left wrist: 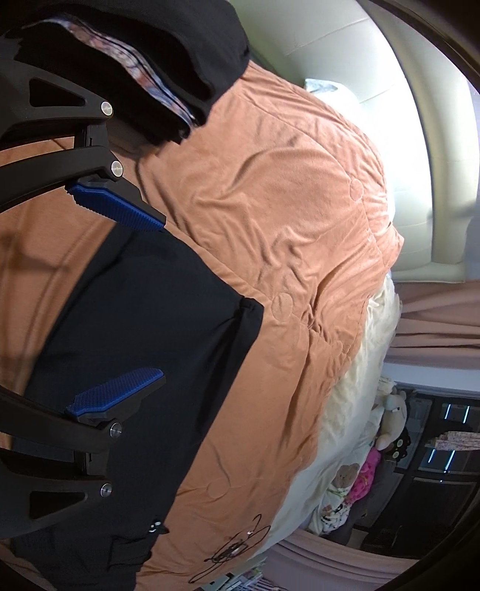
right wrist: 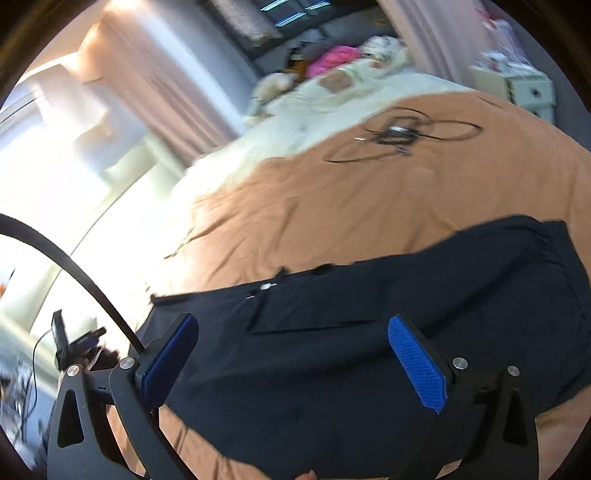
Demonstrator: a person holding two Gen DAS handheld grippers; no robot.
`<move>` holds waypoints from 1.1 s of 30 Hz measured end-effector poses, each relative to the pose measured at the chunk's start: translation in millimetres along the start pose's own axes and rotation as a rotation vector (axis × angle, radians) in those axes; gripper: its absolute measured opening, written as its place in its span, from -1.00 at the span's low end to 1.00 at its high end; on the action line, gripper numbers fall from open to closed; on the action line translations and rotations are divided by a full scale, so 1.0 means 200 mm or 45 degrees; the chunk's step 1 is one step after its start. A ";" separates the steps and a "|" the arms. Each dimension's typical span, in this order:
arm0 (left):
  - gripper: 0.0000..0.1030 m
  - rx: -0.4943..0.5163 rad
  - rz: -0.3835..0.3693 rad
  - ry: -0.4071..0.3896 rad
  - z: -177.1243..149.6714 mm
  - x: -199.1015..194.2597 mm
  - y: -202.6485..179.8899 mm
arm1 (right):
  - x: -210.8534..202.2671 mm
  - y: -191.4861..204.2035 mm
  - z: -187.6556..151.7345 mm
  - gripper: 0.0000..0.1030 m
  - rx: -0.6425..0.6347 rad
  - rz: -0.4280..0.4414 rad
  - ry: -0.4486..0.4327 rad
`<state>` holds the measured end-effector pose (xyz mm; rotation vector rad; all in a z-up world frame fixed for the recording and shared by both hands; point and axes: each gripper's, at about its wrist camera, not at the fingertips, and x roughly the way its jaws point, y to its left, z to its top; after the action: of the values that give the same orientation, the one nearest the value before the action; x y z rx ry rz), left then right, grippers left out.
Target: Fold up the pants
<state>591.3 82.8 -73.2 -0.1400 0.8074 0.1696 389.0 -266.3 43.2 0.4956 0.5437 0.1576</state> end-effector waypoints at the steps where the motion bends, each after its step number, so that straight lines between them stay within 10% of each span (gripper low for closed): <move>1: 0.52 -0.001 0.000 -0.002 -0.02 -0.02 0.00 | -0.02 0.02 -0.01 1.00 -0.027 -0.017 0.008; 17: 0.52 -0.127 -0.019 0.004 -0.31 -0.20 0.21 | 0.06 0.26 0.01 0.99 -0.409 -0.155 0.100; 22: 0.46 -0.160 -0.025 0.020 -0.35 -0.16 0.25 | 0.19 0.25 0.08 0.61 -0.472 -0.176 0.203; 33: 0.15 -0.245 -0.031 0.062 -0.36 -0.03 0.32 | 0.55 0.23 0.25 0.41 -0.610 -0.206 0.358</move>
<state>522.4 131.5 -121.5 -0.3361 0.8365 0.2212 508.0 -216.5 52.0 -0.0406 0.7911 0.1971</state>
